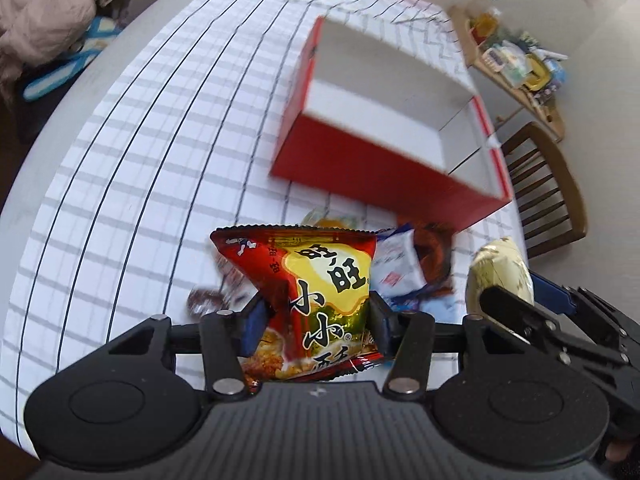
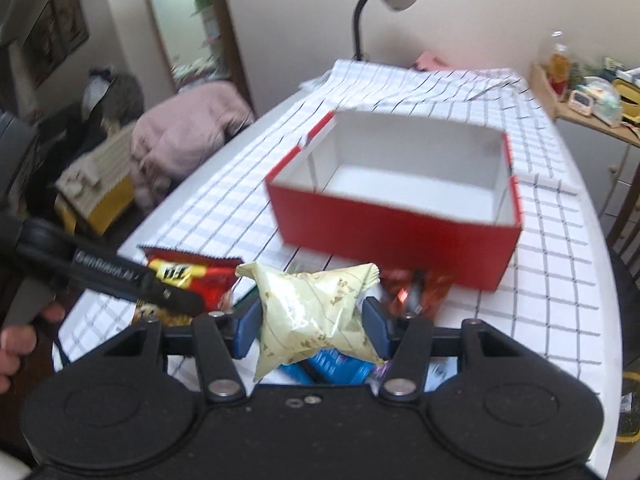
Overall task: Organize snacks
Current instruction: 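Carry both snacks over the red box and open both grippers to drop them, then move both grippers back to the remaining snack pile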
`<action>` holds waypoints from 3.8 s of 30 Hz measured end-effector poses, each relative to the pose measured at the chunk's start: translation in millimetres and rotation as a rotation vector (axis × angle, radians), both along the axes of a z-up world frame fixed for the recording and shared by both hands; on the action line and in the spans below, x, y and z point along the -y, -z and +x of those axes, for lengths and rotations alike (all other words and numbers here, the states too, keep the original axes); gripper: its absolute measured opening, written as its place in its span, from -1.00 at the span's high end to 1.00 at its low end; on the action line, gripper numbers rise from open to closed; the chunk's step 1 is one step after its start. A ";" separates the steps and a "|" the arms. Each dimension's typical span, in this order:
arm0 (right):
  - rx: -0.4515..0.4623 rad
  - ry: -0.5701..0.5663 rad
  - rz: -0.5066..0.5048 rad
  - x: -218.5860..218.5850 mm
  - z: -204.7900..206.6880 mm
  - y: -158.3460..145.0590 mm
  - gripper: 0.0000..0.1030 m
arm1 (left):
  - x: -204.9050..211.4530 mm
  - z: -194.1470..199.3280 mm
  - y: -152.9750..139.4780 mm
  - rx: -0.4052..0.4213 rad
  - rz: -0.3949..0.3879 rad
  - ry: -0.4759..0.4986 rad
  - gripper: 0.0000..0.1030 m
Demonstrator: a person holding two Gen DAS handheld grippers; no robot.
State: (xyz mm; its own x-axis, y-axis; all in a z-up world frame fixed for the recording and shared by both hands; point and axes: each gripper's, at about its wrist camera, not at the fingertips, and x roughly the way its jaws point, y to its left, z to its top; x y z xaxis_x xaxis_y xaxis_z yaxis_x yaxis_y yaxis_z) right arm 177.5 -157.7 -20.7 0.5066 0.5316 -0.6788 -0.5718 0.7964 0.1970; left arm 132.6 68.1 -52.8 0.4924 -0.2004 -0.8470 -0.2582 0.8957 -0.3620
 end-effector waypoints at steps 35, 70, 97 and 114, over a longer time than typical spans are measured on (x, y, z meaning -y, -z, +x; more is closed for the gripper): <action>-0.090 0.214 -0.081 7.5 186.6 32.3 -0.06 | 30.0 211.8 -5.5 0.029 0.165 0.087 0.00; -0.099 0.179 -0.105 5.7 174.1 33.4 -0.18 | 36.6 184.2 6.9 0.001 0.240 0.125 -0.04; 0.012 0.136 0.082 25.2 68.3 -35.7 -0.99 | 34.6 52.9 -55.2 0.240 0.281 0.162 -0.32; -0.004 0.132 0.056 22.0 9.4 -1.2 -0.99 | -2.4 -16.1 -8.3 0.200 0.174 0.068 -0.89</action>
